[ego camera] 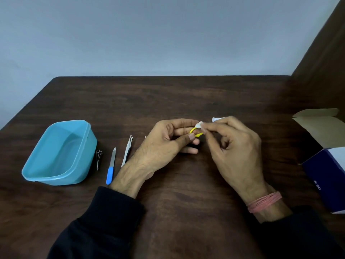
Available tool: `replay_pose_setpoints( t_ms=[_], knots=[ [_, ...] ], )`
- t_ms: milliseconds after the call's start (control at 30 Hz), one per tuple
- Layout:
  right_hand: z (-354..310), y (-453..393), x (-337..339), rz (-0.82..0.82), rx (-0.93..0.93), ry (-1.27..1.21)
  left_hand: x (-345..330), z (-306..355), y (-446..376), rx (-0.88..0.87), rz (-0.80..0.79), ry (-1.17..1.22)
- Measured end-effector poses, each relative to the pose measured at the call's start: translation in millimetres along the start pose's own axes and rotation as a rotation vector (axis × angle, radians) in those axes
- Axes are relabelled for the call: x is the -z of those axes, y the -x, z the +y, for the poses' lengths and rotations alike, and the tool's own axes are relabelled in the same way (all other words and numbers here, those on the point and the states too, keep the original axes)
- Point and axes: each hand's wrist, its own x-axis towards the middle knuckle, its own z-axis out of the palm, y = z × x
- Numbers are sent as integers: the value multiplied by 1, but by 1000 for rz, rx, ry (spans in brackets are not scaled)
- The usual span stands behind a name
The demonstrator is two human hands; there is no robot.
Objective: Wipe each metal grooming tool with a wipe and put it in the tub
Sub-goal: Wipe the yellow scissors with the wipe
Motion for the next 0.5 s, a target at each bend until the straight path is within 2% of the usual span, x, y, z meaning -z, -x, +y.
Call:
replay_pose_setpoints(
  t_ms=[100,367,500],
  knots=[
    [0,2,-3,-59,14,7,0,0,0,-9,-22,-6],
    [1,-3,2,-59,28,40,1,-1,0,-16,-36,-13],
    [-2,-2,-1,-111,92,20,1,-3,0,-30,-64,-32]
  ],
)
